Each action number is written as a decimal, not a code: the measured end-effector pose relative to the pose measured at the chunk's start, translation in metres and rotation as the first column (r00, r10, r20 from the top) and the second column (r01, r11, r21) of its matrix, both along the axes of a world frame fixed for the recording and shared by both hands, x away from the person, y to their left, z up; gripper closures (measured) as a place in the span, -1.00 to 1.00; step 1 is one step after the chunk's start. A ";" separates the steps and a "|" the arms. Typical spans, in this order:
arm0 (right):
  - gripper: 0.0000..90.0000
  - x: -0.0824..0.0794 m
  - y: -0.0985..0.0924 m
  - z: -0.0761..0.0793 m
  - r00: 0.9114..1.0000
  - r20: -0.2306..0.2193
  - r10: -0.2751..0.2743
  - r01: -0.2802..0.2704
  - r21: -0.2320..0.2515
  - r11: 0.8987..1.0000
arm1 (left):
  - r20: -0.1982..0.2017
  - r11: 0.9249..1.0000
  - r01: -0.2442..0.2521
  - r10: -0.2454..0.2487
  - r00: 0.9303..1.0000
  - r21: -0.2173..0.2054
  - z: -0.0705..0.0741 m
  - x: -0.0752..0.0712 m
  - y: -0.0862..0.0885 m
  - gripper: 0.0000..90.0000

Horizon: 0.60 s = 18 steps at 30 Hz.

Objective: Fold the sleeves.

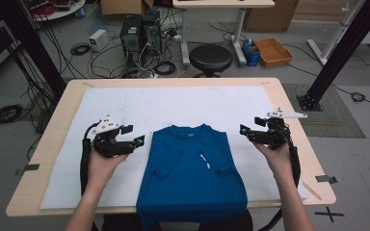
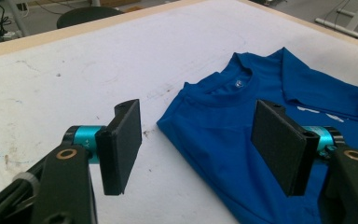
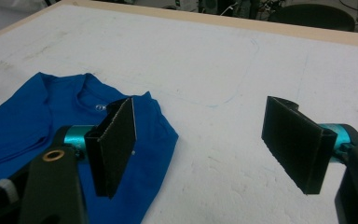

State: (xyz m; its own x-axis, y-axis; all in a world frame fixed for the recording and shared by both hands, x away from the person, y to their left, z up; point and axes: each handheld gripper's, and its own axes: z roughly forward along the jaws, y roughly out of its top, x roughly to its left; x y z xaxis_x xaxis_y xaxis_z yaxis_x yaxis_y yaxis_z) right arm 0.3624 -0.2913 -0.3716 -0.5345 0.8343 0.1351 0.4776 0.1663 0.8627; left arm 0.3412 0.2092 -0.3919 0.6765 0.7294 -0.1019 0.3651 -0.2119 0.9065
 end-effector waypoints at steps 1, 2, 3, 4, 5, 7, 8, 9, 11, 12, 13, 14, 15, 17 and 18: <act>-0.42 -0.001 -0.001 0.000 1.000 0.002 0.002 -0.002 0.001 1.000 | 0.004 1.000 -0.001 0.001 1.000 -0.003 0.001 0.000 0.002 -0.25; -0.42 -0.001 -0.001 0.000 1.000 0.002 0.002 -0.002 0.001 1.000 | 0.003 1.000 0.001 -0.001 1.000 -0.007 0.002 -0.001 0.003 -0.25; -0.42 -0.001 -0.001 0.001 1.000 0.009 0.002 -0.002 0.003 1.000 | 0.006 1.000 0.000 0.000 1.000 -0.010 0.003 -0.001 0.004 -0.25; -0.42 -0.002 -0.003 0.002 1.000 0.012 0.011 -0.012 0.010 1.000 | 0.009 1.000 -0.001 0.001 1.000 -0.006 0.005 -0.002 0.006 -0.27; -0.42 -0.002 -0.005 0.002 1.000 0.013 0.018 -0.018 0.012 1.000 | 0.012 1.000 0.002 -0.002 1.000 -0.006 0.006 -0.002 0.008 -0.28; -0.42 -0.002 -0.008 0.002 0.999 0.014 0.043 -0.043 0.016 0.999 | 0.016 1.000 0.014 -0.014 1.000 -0.011 0.008 -0.003 0.011 -0.28; -0.42 -0.002 -0.008 0.002 0.999 0.014 0.043 -0.043 0.016 0.999 | 0.018 1.000 0.022 -0.022 1.000 -0.017 0.009 -0.003 0.013 -0.28; -0.42 -0.001 -0.013 0.002 0.999 0.012 0.052 -0.053 0.024 0.998 | 0.024 1.000 0.025 -0.025 0.999 -0.019 0.009 -0.004 0.015 -0.28; -0.42 -0.002 -0.016 0.001 0.998 0.009 0.059 -0.060 0.028 0.998 | 0.032 0.999 0.026 -0.026 0.999 -0.018 0.011 -0.005 0.018 -0.28; -0.42 -0.002 -0.016 0.001 0.998 0.009 0.059 -0.060 0.028 0.998 | 0.031 0.999 0.027 -0.026 0.999 -0.020 0.011 -0.005 0.020 -0.28; -0.42 -0.002 -0.018 0.001 0.998 0.014 0.064 -0.065 0.028 0.998 | 0.032 0.999 0.024 -0.023 0.999 -0.023 0.011 -0.005 0.021 -0.28; -0.42 -0.003 -0.018 0.002 0.998 0.015 0.063 -0.063 0.030 0.998 | 0.029 0.999 0.023 -0.022 0.999 -0.025 0.012 -0.005 0.022 -0.28; -0.42 -0.003 -0.019 0.003 0.998 0.017 0.061 -0.061 0.032 0.998 | 0.027 0.999 0.020 -0.019 0.999 -0.028 0.011 -0.005 0.022 -0.29; -0.42 -0.003 -0.020 0.004 0.998 0.027 0.060 -0.060 0.032 0.998 | 0.024 0.999 0.023 -0.022 0.999 -0.025 0.011 -0.005 0.022 -0.29; -0.42 -0.003 -0.020 0.004 0.998 0.028 0.060 -0.061 0.034 0.998 | 0.017 1.000 0.024 -0.023 1.000 -0.016 0.011 -0.005 0.022 -0.29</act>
